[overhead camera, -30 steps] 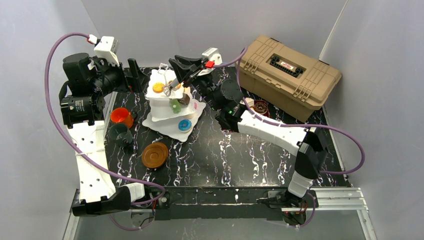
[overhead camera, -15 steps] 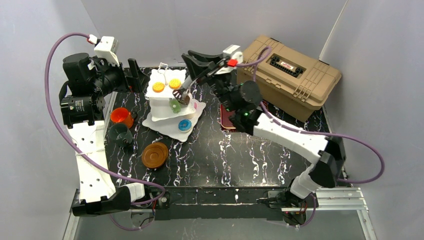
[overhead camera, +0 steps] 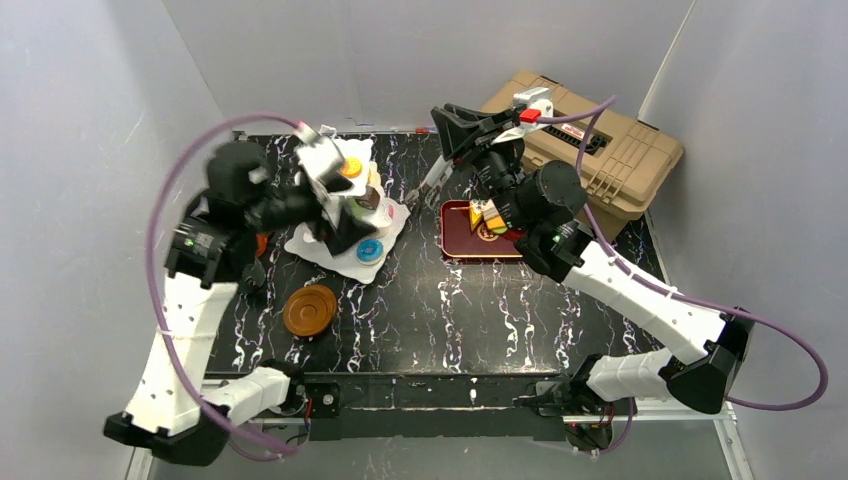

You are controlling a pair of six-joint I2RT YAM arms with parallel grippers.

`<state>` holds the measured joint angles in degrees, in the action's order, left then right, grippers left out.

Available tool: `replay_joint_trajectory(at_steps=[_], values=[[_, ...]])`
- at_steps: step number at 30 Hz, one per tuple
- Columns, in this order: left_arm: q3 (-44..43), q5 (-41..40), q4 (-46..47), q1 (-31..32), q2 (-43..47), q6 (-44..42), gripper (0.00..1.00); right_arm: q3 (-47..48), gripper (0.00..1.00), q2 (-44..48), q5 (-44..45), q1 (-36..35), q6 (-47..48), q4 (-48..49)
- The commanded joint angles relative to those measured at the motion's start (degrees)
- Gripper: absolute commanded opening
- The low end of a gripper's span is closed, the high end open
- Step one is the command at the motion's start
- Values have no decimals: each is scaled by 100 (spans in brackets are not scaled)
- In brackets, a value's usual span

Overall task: Serve the afternoon tea
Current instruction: Adjust the clamp.

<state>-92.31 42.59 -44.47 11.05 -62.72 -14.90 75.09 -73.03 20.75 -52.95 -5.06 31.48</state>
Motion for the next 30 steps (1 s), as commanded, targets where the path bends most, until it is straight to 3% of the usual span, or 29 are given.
replay_joint_trajectory(at_steps=[1,5,10,18,27,30], values=[[1040,-1342,1005,1786,351,-1384,98,1,1,347,468,-21,-349,-740],[1531,-2150,2064,2687,117,-1870,98,60,1,467,649,-22,-586,-1201],[1489,-2504,2689,3051,-249,-1556,96,-84,1,516,728,-21,-825,-1302],[1627,-2975,3151,3232,-554,-219,80,-399,1,466,720,-22,-919,-676],[1727,-2569,2929,3345,-817,396,66,-510,1,336,724,-22,-1056,-205],[1828,-2702,2966,3379,-788,392,50,-504,1,325,728,-23,-1087,-162]])
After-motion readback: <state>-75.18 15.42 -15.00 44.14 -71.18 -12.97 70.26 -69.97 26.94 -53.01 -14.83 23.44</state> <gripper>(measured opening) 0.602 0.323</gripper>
